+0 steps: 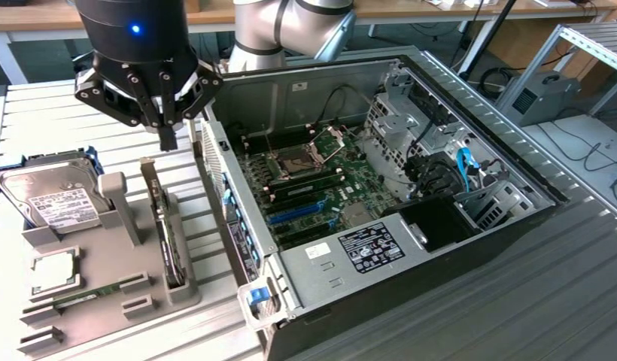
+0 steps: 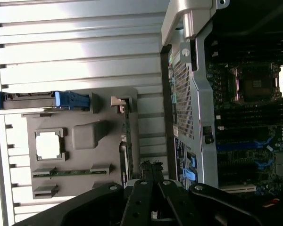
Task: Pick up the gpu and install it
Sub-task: 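Reach for the gpu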
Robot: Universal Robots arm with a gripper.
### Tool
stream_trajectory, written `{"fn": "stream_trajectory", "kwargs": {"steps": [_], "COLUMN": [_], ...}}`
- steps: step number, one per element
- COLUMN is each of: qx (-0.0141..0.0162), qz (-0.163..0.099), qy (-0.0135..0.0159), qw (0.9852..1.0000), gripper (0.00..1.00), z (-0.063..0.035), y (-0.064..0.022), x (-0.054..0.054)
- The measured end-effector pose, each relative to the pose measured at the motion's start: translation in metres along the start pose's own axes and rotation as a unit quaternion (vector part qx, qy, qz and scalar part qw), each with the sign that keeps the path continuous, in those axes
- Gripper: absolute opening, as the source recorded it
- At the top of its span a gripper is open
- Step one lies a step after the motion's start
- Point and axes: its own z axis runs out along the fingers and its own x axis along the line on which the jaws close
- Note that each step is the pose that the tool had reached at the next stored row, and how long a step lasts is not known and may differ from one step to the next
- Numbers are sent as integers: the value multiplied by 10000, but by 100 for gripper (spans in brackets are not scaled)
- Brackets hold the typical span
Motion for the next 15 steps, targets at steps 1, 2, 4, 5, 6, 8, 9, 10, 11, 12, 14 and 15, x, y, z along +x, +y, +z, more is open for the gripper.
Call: {"fn": "stream_trajectory", "kwargs": {"steps": [1, 2, 4, 5, 6, 8, 9, 10, 11, 12, 14, 15], "qx": [0, 0, 0, 0, 0, 0, 0, 0, 0, 0, 0, 0], "qz": [0, 0, 0, 0, 0, 0, 0, 0, 0, 0, 0, 0], "qy": [0, 0, 0, 0, 0, 0, 0, 0, 0, 0, 0, 0], "qw": [10000, 10000, 10000, 10000, 10000, 10000, 10000, 10000, 10000, 10000, 10000, 10000], "gripper": [11, 11, 11, 11, 11, 11, 11, 11, 11, 11, 11, 11], "z": [-1, -1, -1, -1, -1, -1, -2, -2, -2, -3, -3, -3], "y": [-3, -10, -20, -24, -28, -36, -40, -44, -49, -53, -62, -66], "x": [0, 0, 1, 1, 1, 2, 2, 2, 2, 2, 3, 3]}}
